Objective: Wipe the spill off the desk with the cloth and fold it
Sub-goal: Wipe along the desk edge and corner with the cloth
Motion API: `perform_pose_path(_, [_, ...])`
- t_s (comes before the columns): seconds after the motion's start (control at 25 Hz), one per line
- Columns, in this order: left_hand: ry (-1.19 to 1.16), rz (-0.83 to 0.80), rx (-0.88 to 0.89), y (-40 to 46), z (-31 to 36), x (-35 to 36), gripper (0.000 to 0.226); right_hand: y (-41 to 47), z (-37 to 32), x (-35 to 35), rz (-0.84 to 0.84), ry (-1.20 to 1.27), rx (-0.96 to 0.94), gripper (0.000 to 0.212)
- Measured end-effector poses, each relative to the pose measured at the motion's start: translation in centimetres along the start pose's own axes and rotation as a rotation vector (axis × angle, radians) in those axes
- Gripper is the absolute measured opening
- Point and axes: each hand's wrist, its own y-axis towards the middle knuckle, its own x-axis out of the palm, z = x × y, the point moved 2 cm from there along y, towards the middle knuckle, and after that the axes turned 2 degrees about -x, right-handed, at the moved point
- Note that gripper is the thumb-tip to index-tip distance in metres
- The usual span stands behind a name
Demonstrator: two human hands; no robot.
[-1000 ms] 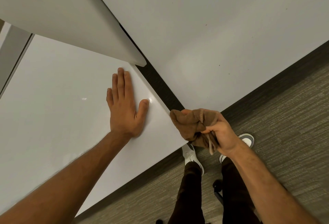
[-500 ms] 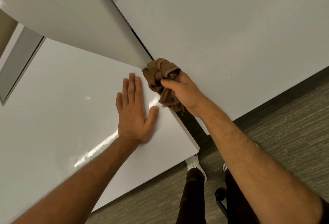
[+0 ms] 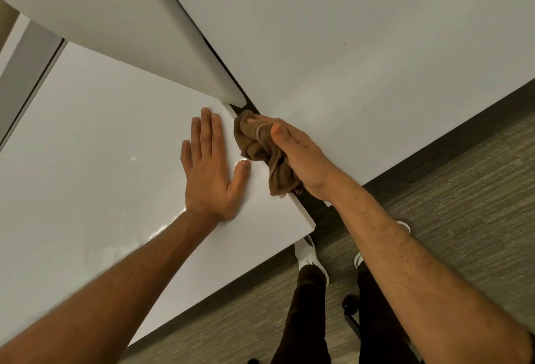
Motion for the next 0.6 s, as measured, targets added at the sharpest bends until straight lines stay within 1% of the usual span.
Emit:
perform_pose_path(0.04, [0.001, 0.002, -0.001, 0.0, -0.1, 0.1, 0.086, -0.6, 0.6, -0.1, 0.018, -0.012, -0.010, 0.056])
perform_pose_path(0.08, [0.005, 0.004, -0.003, 0.0, -0.2, 0.1, 0.086, -1.4, 1.3, -0.2, 0.019, -0.037, -0.034, 0.048])
perform_pose_path(0.12, [0.007, 0.009, -0.006, 0.1, -0.3, 0.2, 0.087, -2.1, 1.9, -0.2, 0.012, -0.066, -0.068, 0.048])
perform_pose_path(0.2, [0.003, 0.021, -0.004, 0.1, -0.4, 0.4, 0.086, -3.8, 3.0, -0.3, 0.015, -0.106, -0.107, 0.058])
perform_pose_path(0.28, [-0.007, 0.025, -0.002, 0.0, -0.6, 0.5, 0.087, -5.4, 3.9, -0.5, 0.030, -0.115, -0.125, 0.062])
perform_pose_path(0.36, [-0.013, 0.025, 0.001, 0.1, -0.7, 0.5, 0.087, -7.2, 4.8, -0.7, 0.049, -0.112, -0.149, 0.062])
perform_pose_path(0.6, [-0.026, 0.034, -0.003, 0.1, -0.5, 0.4, 0.088, -12.7, 6.9, -1.1, 0.123, 0.029, -0.178, 0.056])
